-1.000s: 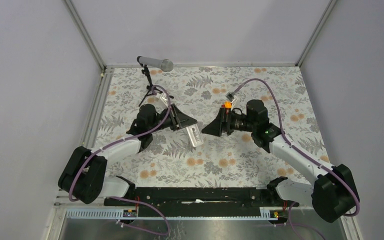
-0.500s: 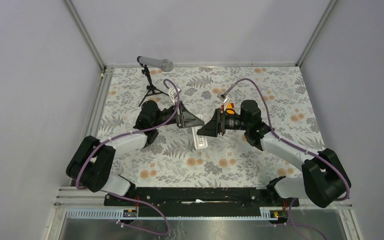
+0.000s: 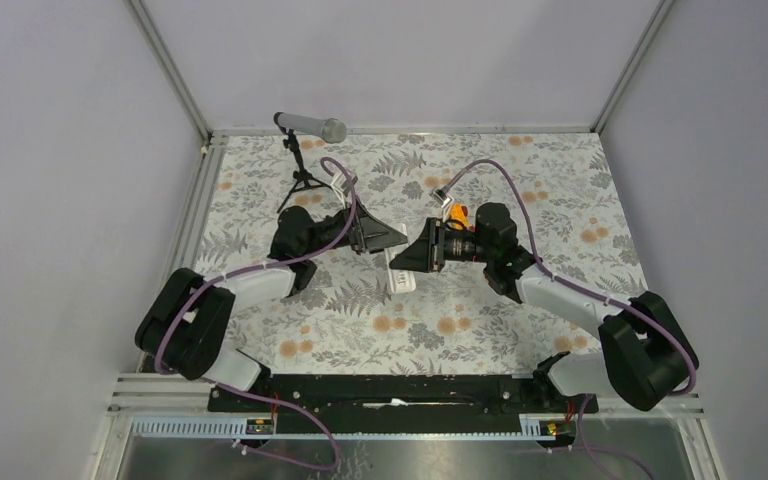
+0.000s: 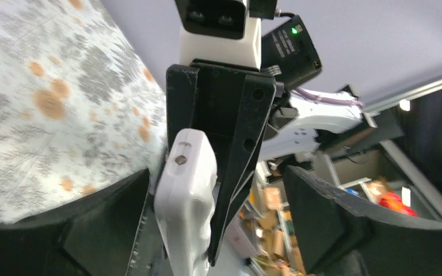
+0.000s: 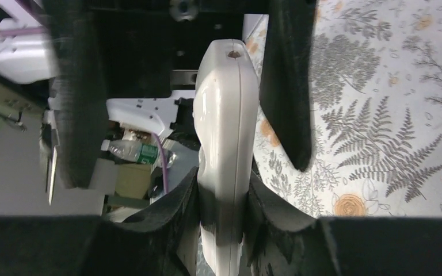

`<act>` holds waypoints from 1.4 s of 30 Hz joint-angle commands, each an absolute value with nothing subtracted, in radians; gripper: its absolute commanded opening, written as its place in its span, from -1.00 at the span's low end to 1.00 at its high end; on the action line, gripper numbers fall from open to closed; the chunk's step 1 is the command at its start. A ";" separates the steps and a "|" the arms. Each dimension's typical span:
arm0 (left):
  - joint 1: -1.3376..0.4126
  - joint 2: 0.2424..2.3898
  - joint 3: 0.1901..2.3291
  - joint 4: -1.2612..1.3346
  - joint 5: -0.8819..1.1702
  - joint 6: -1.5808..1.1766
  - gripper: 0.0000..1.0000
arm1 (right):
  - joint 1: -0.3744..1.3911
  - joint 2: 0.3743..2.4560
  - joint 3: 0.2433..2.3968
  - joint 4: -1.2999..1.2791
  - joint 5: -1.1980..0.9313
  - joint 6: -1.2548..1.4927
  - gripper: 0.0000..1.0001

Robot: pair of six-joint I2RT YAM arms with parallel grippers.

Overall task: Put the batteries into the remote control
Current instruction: Place the remote control at the center of the board.

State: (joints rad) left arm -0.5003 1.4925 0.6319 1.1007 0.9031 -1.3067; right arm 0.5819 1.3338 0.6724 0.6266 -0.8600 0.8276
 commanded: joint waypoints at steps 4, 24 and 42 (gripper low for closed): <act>-0.483 1.321 0.656 0.640 0.736 -1.032 0.98 | 0.586 1.227 0.670 0.364 -0.619 0.726 -1.00; -0.412 0.804 0.682 -0.392 -0.048 -0.619 0.98 | 0.674 1.641 0.996 -0.629 0.459 0.432 -0.56; -0.411 0.724 0.874 -0.676 -0.200 -0.613 0.98 | 0.707 1.457 1.094 -0.595 0.220 0.480 0.96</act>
State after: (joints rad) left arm -0.4122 0.7708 0.7902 -0.6205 -0.1715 -0.6426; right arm 0.7090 1.6436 1.0706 -0.6281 0.2596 0.4446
